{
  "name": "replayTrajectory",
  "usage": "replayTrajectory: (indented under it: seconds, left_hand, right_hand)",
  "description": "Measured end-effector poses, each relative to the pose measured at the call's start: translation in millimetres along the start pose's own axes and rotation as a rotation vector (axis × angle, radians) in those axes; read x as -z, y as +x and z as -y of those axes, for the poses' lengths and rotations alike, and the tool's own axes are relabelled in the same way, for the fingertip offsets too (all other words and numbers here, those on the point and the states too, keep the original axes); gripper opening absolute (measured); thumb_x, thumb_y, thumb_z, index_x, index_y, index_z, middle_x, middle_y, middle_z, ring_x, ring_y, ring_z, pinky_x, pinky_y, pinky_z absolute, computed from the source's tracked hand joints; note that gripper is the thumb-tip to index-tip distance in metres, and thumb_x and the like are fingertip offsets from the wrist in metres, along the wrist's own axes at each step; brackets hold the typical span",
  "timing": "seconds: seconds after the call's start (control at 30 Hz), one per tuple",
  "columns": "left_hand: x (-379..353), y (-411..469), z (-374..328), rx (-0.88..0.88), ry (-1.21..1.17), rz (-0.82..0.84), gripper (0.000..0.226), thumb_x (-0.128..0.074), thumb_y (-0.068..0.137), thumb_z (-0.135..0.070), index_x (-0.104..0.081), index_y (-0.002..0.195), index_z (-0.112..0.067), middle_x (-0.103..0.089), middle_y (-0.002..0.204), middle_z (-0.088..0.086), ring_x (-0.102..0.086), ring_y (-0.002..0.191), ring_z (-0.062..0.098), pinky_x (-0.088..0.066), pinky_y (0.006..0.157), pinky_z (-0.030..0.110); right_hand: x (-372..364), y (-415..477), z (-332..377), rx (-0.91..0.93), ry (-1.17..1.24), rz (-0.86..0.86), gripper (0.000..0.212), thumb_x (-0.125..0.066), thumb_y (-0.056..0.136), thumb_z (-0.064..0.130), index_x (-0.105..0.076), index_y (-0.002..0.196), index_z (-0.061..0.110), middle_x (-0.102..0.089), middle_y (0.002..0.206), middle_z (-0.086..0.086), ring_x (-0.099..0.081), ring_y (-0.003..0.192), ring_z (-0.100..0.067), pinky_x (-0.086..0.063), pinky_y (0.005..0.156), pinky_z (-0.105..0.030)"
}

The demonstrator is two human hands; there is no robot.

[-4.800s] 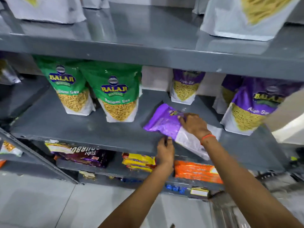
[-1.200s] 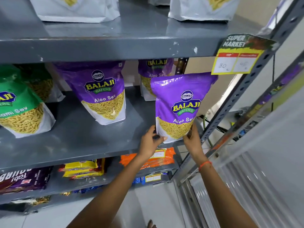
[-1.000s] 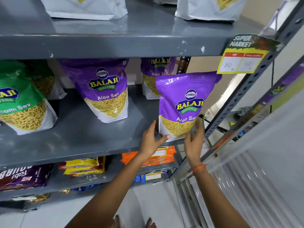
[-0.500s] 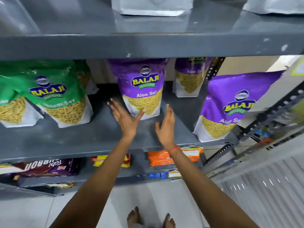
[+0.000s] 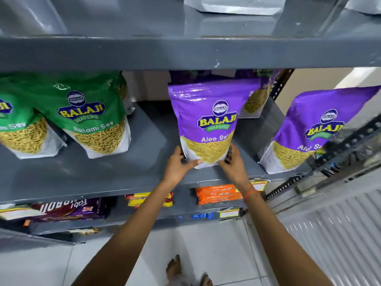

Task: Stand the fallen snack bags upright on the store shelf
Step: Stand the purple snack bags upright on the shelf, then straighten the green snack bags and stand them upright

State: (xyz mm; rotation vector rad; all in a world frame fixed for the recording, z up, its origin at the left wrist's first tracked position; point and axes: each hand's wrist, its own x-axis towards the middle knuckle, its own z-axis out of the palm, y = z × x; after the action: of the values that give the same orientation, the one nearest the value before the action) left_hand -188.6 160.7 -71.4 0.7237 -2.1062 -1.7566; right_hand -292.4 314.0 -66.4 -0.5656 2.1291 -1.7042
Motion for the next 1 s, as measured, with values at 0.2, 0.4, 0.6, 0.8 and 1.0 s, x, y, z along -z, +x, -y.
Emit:
replayTrajectory:
  seconds: [0.2,0.4,0.6,0.8,1.0]
  left_hand:
    - [-7,-37,8,-0.013,0.014,0.038,0.058,-0.080,0.066,-0.030,-0.051,0.116,-0.025,-0.067,0.116,0.000,-0.063,0.105,0.015,-0.052,0.091,0.033]
    - [-5,-51,-6,0.001,0.032,0.059,0.057,-0.078,0.070,-0.023,-0.050,0.119,-0.013,-0.063,0.122,0.011,-0.060,0.112,0.025,-0.048,0.100,0.047]
    - [14,-85,-18,-0.169,0.221,-0.254,0.091,-0.066,0.075,-0.048,-0.012,0.145,-0.027,-0.023,0.156,-0.001,-0.022,0.132,0.002,-0.025,0.108,0.028]
    - [79,-90,-26,-0.287,0.258,-0.584,0.080,-0.059,0.085,-0.039,-0.012,0.145,-0.016,-0.021,0.156,0.007,-0.021,0.143,0.019,-0.019,0.118,0.032]
    - [188,-71,17,-0.100,0.254,-0.670,0.099,-0.070,0.077,-0.033,-0.005,0.145,-0.002,-0.009,0.157,0.018,-0.010,0.145,0.028,-0.012,0.118,0.036]
  right_hand:
    - [13,-45,-8,0.015,0.003,0.002,0.062,-0.059,0.076,-0.015,-0.036,0.130,0.006,-0.052,0.124,-0.011,-0.054,0.111,-0.020,-0.048,0.086,-0.008]
    - [10,-58,5,0.034,-0.061,0.013,0.064,-0.055,0.078,-0.012,-0.029,0.135,0.001,-0.045,0.137,-0.021,-0.045,0.128,-0.033,-0.037,0.110,-0.049]
    - [-31,-101,43,0.622,-0.416,-0.359,0.056,-0.044,0.077,0.001,-0.040,0.131,0.013,-0.037,0.133,-0.009,-0.037,0.126,-0.021,-0.024,0.112,-0.018]
    - [-108,-103,87,0.731,-0.409,-0.103,0.048,-0.042,0.082,0.004,-0.041,0.130,0.010,-0.043,0.135,-0.012,-0.038,0.127,-0.020,-0.028,0.113,-0.025]
    - [-212,-64,94,0.374,-0.386,0.186,0.064,-0.055,0.078,-0.002,-0.029,0.137,-0.003,-0.034,0.146,-0.022,-0.030,0.137,-0.034,-0.022,0.114,-0.034]
